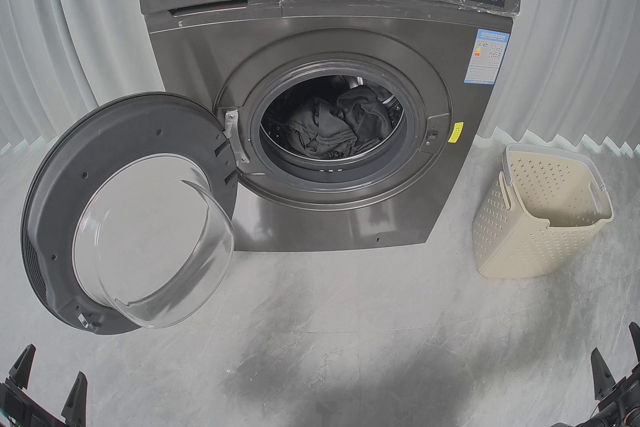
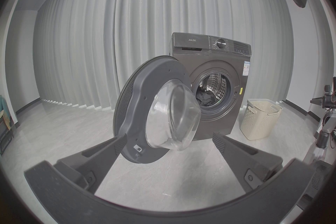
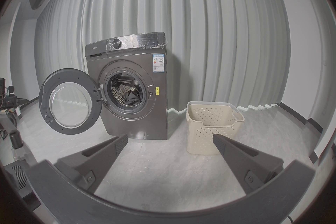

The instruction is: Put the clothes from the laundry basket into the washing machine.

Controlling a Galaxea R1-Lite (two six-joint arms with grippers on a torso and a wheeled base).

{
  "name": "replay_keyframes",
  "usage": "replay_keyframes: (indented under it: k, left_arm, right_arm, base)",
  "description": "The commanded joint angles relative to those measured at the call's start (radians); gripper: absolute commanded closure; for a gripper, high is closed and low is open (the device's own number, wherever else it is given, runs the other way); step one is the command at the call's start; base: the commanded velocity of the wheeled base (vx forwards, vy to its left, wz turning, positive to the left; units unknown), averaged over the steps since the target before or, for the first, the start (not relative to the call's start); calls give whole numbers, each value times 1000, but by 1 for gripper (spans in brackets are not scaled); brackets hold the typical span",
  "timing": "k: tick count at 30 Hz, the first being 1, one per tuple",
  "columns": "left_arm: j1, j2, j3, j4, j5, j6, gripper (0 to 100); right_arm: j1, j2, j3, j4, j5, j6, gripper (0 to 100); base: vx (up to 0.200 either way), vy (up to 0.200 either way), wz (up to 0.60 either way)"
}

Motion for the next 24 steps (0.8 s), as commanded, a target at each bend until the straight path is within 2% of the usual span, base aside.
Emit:
replay_keyframes:
  k: [1, 13, 16, 24]
  left_arm:
    - [1, -12, 16, 0, 9, -3, 0]
    - [1, -12, 15, 0, 10, -19, 0]
    - [1, -12, 15, -2, 10, -33, 0]
    - [1, -10, 15, -2, 10, -39, 0]
  right_arm:
    - [0, -13, 16, 0, 0, 0, 0]
    - [0, -13, 16, 0, 0, 0, 0]
    - [0, -13, 16, 0, 0, 0, 0]
    - [0, -13, 16, 0, 0, 0, 0]
  base:
    - [0, 200, 0]
    - [0, 200, 0]
    - [0, 0, 0]
    - [-200, 0, 0]
